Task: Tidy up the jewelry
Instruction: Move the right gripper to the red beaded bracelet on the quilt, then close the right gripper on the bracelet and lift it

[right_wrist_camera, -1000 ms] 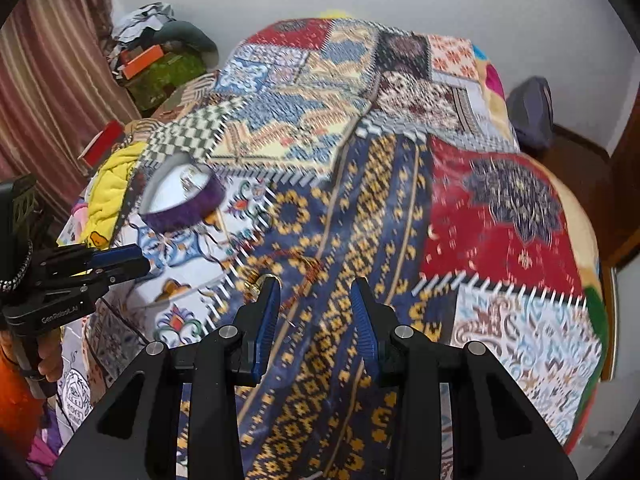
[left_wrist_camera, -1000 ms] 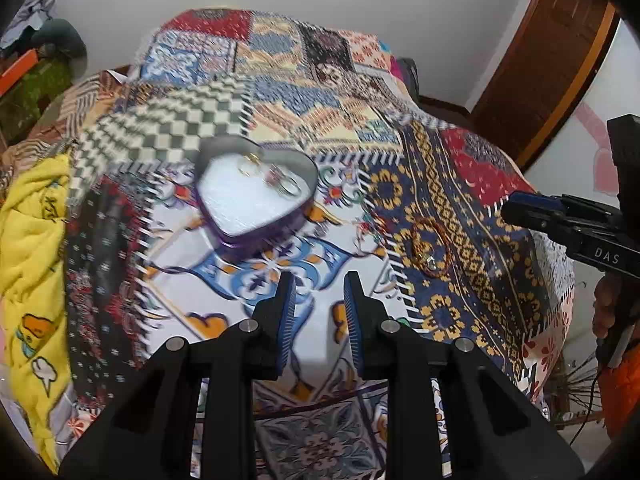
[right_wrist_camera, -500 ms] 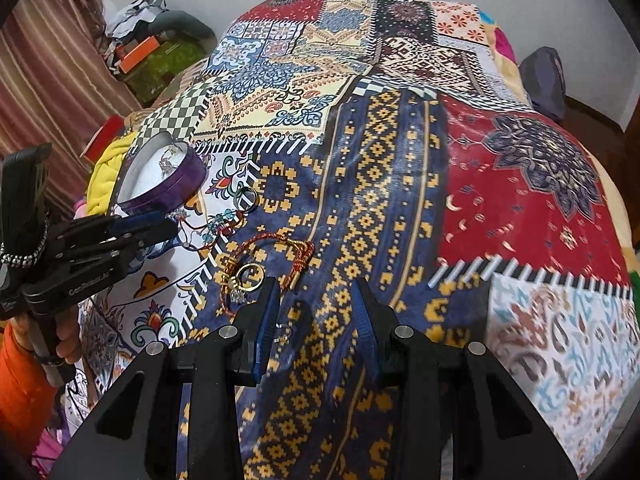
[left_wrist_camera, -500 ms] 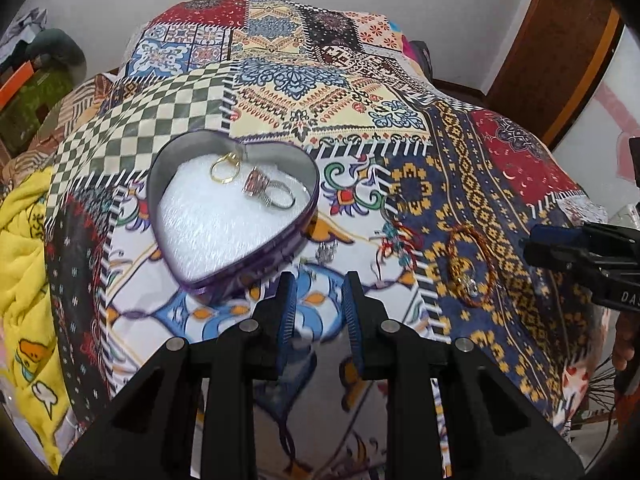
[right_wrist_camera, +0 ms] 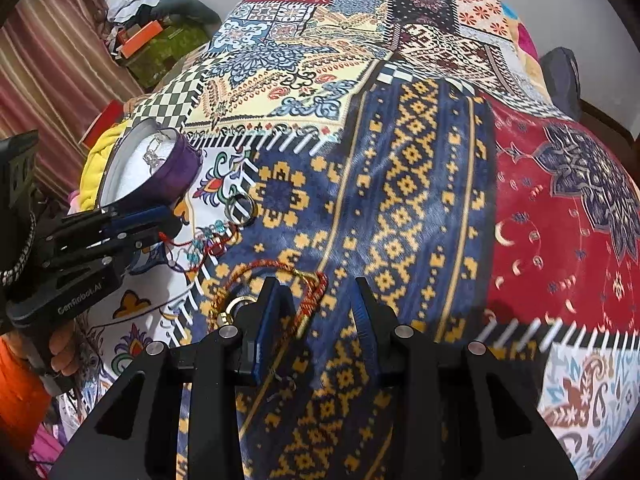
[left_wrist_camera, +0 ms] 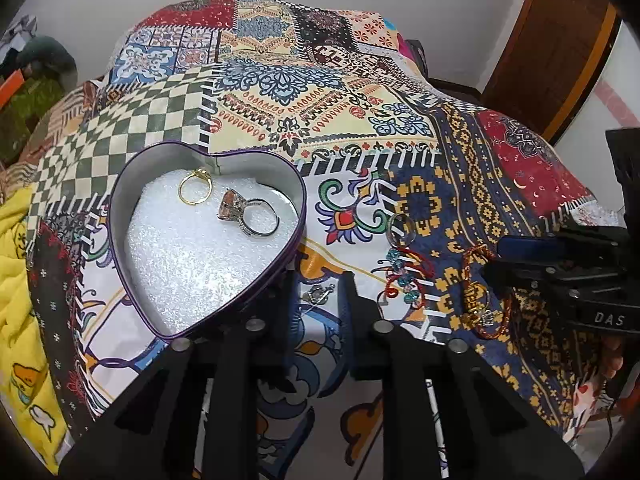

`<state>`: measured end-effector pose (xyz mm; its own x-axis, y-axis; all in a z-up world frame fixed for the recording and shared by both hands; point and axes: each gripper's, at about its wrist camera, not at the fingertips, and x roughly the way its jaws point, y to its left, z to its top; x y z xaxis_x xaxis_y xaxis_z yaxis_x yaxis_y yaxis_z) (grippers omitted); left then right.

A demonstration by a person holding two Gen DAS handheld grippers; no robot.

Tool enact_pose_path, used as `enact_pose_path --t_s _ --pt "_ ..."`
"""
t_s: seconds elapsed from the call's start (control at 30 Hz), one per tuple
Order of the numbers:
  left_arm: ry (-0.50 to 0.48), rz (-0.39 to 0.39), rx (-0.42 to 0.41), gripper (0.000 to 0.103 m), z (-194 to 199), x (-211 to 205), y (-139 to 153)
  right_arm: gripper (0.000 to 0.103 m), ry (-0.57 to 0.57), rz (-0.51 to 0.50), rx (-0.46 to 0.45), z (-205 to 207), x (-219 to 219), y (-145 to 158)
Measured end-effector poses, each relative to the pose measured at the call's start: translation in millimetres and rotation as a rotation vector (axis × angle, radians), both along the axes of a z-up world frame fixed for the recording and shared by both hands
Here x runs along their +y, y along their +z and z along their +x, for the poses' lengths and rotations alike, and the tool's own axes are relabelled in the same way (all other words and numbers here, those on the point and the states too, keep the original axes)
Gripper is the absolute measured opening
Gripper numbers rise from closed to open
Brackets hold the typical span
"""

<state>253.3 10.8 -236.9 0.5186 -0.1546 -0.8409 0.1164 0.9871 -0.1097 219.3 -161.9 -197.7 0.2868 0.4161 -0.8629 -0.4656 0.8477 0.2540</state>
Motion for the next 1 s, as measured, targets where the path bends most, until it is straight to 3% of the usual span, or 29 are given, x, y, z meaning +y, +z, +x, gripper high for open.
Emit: enact_pose_path --t_s 0.1,0.17,0.2,0.47,1.0 --pt "0.005 0.000 -0.007 0.012 -2.0 0.7 0.0 0.025 0.011 -0.018 -0.015 1.6 5.9 -2.5" --pt "0.008 -0.006 -0.008 0.011 -3.0 1.1 -0.1 0.012 0.014 -0.020 -0.018 1.8 7.9 -3.6" --pt "0.009 -0.007 -0.009 0.011 -3.0 1.3 0.0 0.010 0.014 -0.017 -0.015 2.4 8.6 -3.8" --pt "0.020 -0.005 -0.008 0.011 -11.2 -0.2 4.5 0.009 0.006 0.003 -0.008 1.3 7.3 2.1" --pt "0.050 -0.016 -0.124 0.011 -51.6 14.4 64.5 0.009 -0.026 0.055 -0.191 -21.8 2.7 84.9"
